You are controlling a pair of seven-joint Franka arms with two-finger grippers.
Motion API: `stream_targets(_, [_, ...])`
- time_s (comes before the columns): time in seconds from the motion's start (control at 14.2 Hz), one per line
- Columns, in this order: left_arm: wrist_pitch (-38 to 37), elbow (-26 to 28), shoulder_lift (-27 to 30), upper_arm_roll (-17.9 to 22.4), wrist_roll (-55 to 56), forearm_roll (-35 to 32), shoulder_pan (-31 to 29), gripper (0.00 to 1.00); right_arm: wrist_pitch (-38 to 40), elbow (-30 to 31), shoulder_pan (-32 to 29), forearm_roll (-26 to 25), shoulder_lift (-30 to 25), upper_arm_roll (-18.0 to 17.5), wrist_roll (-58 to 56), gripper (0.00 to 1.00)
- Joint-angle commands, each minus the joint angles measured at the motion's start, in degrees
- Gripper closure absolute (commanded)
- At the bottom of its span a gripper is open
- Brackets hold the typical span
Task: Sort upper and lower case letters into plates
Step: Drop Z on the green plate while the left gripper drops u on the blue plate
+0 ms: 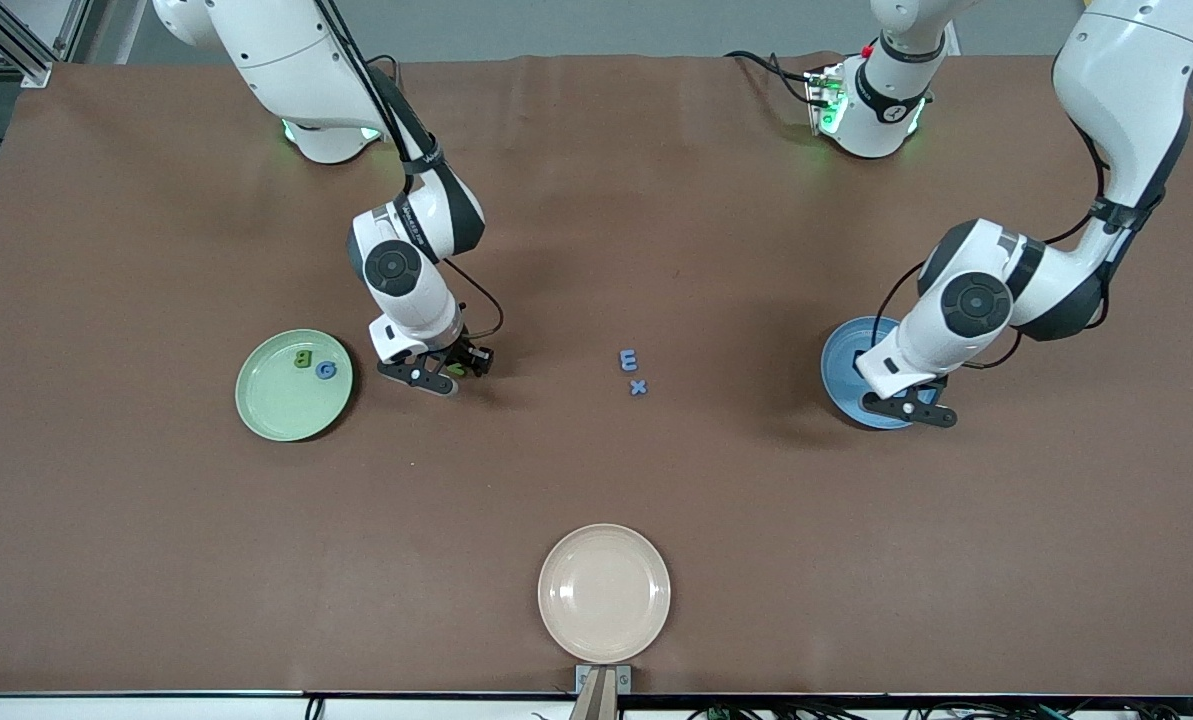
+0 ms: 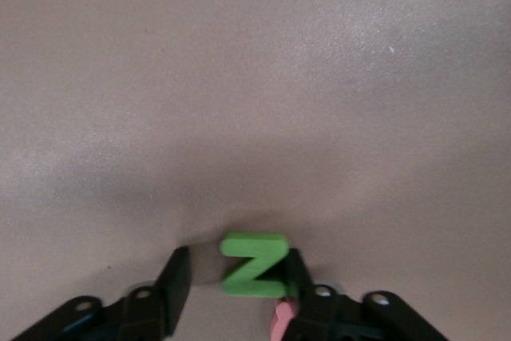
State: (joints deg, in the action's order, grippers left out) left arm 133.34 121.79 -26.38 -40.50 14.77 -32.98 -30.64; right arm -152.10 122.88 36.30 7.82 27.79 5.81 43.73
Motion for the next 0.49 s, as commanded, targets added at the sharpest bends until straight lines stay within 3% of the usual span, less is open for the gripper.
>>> stream_targets(0.0, [2.36,2.48,0.28,-1.16,-1.67,-2.26,-2.49,0.87,-0.12,0.6,0.18,-0.17,0.08,0.17,0.92,0.8])
stream_targets(0.14, [2.45,3.01,-0.86,-0.99,-1.67,-3.58,-2.58,0.85,-0.03,0.6,-0.17,-0.17,-0.01,0.17,0.83,0.97])
stream_targets(0.42, [2.8,3.45,-2.79,-0.99,-1.67,-7.1,-4.52,0.84,6.01,-0.8,-2.19,-0.79,-2.64,2.1,-3.19,0.99])
